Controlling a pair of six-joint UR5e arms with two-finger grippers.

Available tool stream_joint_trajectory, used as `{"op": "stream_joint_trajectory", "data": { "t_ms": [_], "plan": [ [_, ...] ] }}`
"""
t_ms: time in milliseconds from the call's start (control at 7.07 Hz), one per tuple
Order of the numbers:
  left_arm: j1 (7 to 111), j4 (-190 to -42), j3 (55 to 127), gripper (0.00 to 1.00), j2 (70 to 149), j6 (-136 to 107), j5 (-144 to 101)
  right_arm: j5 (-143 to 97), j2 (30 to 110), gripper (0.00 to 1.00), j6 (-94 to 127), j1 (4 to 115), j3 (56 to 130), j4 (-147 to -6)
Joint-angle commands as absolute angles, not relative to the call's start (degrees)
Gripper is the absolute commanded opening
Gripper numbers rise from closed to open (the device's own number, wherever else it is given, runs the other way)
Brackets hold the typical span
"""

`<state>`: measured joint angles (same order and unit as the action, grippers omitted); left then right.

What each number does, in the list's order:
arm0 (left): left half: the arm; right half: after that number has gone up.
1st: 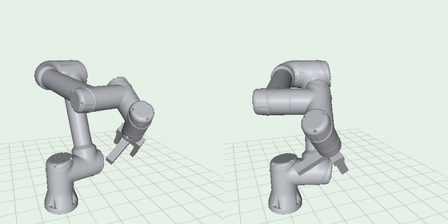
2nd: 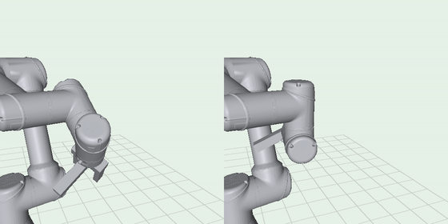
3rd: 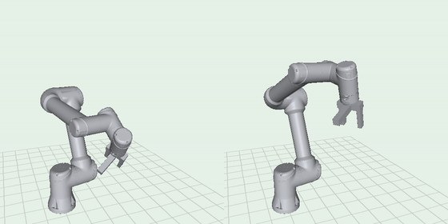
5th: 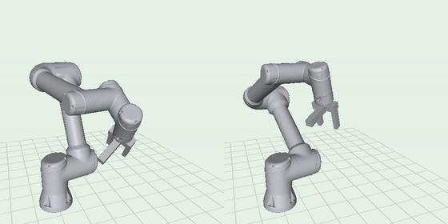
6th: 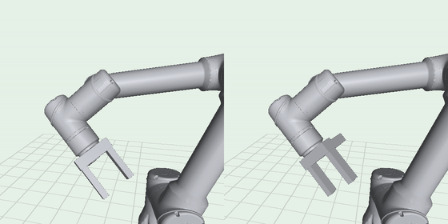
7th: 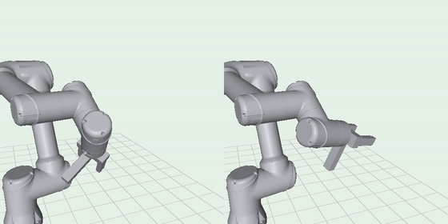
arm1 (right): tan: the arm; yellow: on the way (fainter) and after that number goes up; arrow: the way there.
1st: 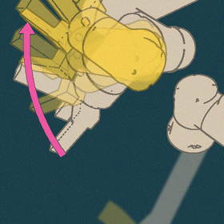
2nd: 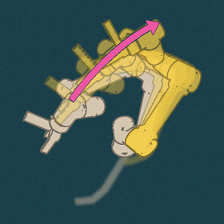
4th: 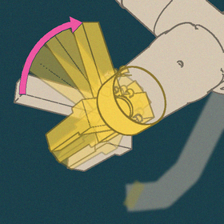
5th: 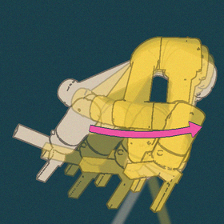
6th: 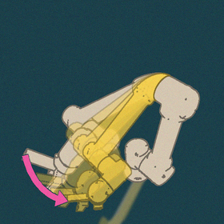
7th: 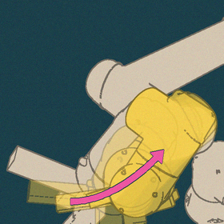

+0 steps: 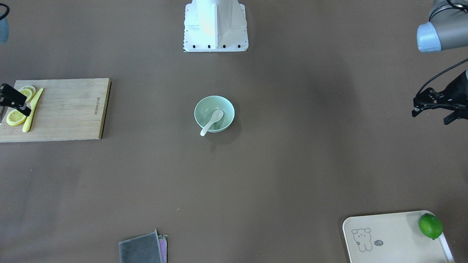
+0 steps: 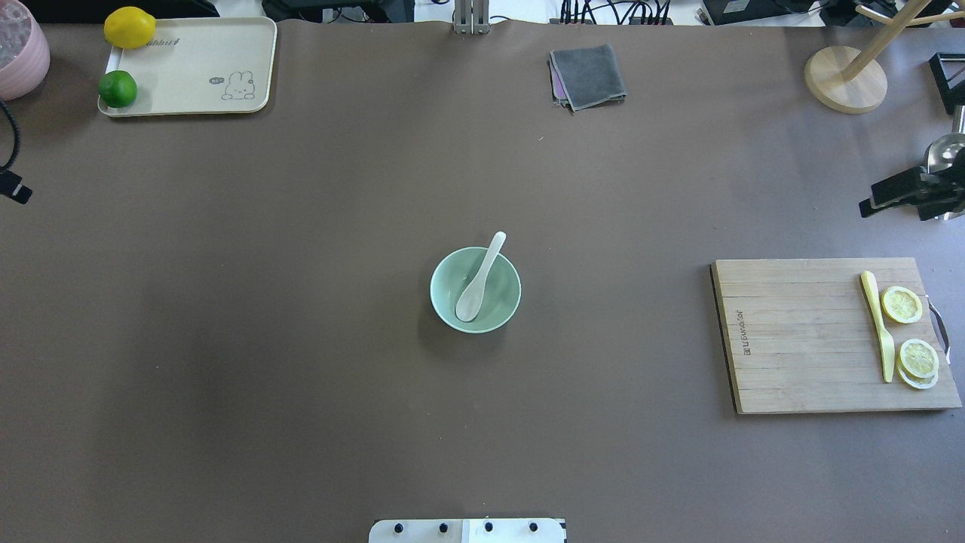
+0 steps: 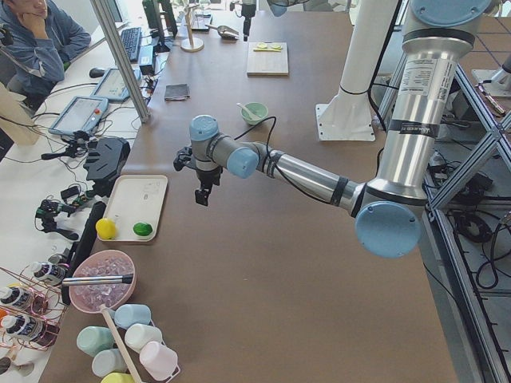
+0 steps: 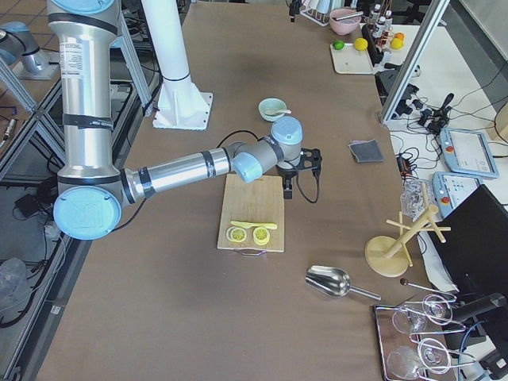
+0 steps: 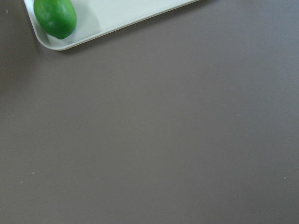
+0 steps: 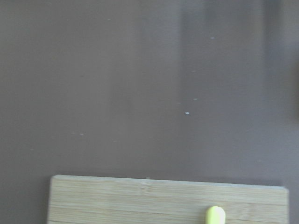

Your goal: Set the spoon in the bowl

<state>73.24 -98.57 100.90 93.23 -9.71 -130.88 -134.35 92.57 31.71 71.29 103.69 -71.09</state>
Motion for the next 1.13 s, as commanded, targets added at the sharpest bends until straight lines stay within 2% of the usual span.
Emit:
{"op": "stream_joint_trajectory", "data": {
  "t_ms": [0, 142, 566, 991],
  "plan": [
    [76.82, -99.32, 103.61, 0.97, 89.05, -8.96, -131.31, -135.26, 94.04, 1.0, 15.27, 78.37, 96.36, -71.19],
    [76.73, -99.4, 103.19, 0.97, 89.03, -9.14, -131.22, -136.83, 93.96, 1.0, 11.9, 81.01, 94.33, -71.19],
    [79.78, -98.71, 102.04, 0.98, 89.21, -10.02, -131.92, -137.38, 92.64, 1.0, 10.56, 81.74, 94.13, -74.52],
    [82.62, -98.09, 101.25, 0.98, 89.04, -8.88, -137.11, -137.46, 88.96, 1.0, 3.37, 84.89, 94.3, -83.46]
  ]
}}
